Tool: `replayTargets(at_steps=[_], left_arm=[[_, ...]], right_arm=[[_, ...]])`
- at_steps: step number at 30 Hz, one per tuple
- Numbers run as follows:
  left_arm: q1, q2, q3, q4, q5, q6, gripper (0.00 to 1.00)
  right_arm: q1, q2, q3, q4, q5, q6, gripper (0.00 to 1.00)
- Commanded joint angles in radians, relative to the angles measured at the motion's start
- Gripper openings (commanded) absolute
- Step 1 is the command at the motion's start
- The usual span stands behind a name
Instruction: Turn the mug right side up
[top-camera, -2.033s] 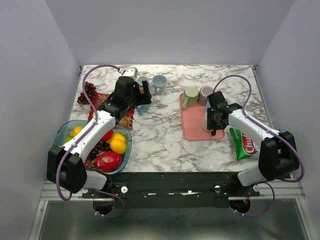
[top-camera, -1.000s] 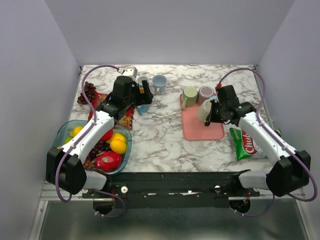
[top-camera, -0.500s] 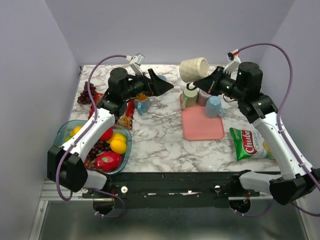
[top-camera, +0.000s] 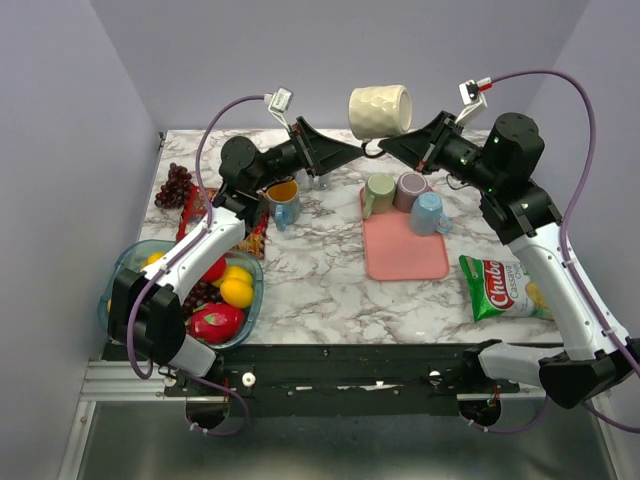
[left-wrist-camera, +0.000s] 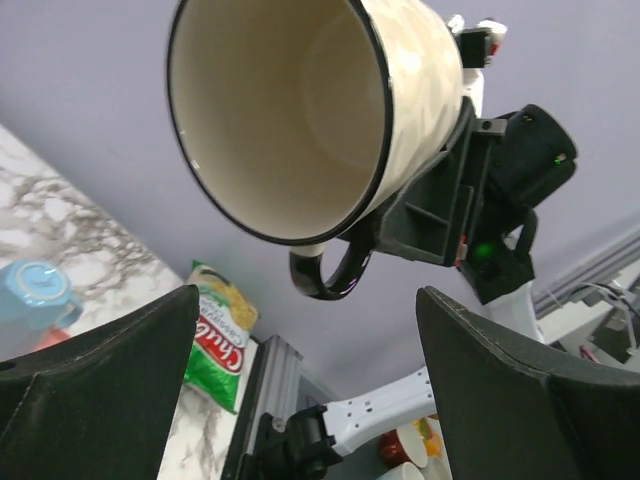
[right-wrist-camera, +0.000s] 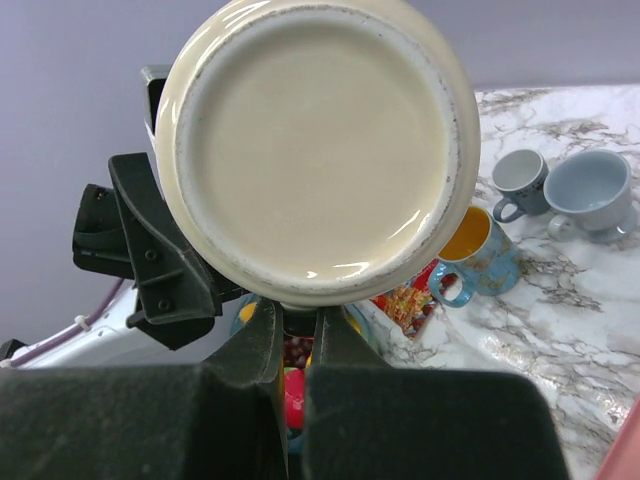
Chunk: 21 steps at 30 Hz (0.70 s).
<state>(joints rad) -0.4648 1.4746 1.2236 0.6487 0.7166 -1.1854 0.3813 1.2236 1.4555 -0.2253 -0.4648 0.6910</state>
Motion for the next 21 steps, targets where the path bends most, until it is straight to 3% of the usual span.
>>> replayTargets(at_steps=[1,6,10,21], left_arm=[[-0.024,0.023,0.037,0.178,0.017,-0.117,0.94],[-0.048,0.033,0.042,0.204,-0.009,-0.149,0.83],[-0.055,0.055,0.053,0.238,-0.02,-0.189,0.68],[-0.058,0.082,0.067,0.265,-0.062,-0.263,0.51]], right_arm=[[0.011,-0.004,0.034,0.142,-0.054,0.038,0.01],[0.013,-0.01,0.017,0.176,-0.064,0.05,0.01],[0.014,-0.01,0.009,0.191,-0.081,0.056,0.01],[0.022,-0.033,-0.067,0.27,-0.113,0.076,0.01]])
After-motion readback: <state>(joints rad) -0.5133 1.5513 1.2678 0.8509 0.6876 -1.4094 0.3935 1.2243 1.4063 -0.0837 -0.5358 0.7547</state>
